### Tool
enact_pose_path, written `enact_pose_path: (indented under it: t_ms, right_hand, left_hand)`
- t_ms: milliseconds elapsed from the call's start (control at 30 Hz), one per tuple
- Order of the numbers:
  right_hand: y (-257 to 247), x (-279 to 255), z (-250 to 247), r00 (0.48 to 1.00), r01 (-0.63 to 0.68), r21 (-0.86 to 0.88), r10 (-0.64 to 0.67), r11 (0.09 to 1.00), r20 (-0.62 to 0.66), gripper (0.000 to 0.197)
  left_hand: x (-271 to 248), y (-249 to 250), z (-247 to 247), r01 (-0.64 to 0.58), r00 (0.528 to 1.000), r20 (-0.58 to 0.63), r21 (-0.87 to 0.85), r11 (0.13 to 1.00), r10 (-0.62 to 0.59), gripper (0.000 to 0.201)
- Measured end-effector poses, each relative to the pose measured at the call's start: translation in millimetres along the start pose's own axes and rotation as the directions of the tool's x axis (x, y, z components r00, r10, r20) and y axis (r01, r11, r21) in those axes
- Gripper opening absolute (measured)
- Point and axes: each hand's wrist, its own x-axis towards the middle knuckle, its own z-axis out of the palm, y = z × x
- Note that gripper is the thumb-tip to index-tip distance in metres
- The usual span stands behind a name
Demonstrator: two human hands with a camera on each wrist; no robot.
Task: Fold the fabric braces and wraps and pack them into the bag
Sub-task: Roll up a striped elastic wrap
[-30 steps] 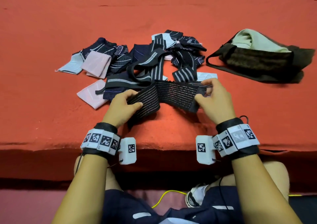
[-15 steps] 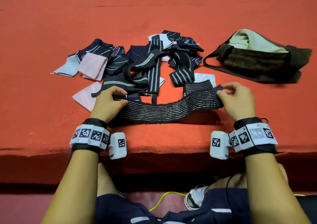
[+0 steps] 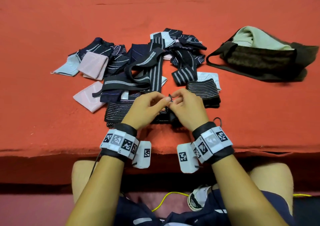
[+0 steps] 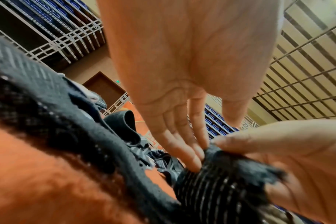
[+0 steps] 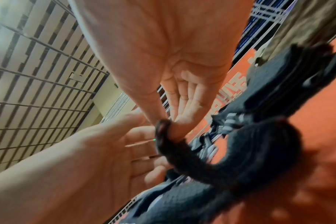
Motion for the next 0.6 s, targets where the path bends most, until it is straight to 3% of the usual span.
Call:
enact_pose_path:
  t_ms: [100,167,267,367,500,600]
  right_hand:
    - [-11.2,-4.8,12.7,0.998,0.008,0.049,-0.010,0.999,0.056,0.016]
    - [-14.2,-7.0,18.1,0.995,0.010,0.093,-0.019,0.996,0.096,0.021]
    - [-15.8,-10.2,21.6,0.987,0.056,0.049,-0.063,0.997,0.145,0.030]
    - [-15.8,-12.6,20.5,0.979,0.118,-0.057,-0.106,0.991,0.176,0.031]
    - [-8.4,-9.5,20.0,0.979,0.127,-0.173,-0.096,0.977,0.178,0.027]
    - [-7.8,-10.3,22.8,0.975,0.105,-0.206,-0.060,0.973,0.216,0.034]
  left_hand:
    - [1.9,-6.7,-0.5,0.092,0.994,-0.063,-0.051,0.994,-0.095,0.026]
    - [2.2,-13.9,-4.2,0.110,0.986,-0.119,-0.047,0.993,-0.115,0.019]
    - [1.1,-24.7,-12.4,0.136,0.979,-0.154,0.006,0.991,-0.133,0.004]
    - [-3.1,-31.5,-23.2,0.142,0.971,-0.202,0.058,0.988,-0.128,0.007]
    - [-9.0,-51.3,-51.6,0.206,0.910,-0.376,0.040,0.978,-0.176,0.011]
    - [-14.9,-64.1,-69.6,0.271,0.865,-0.444,0.027,0.962,-0.232,0.006]
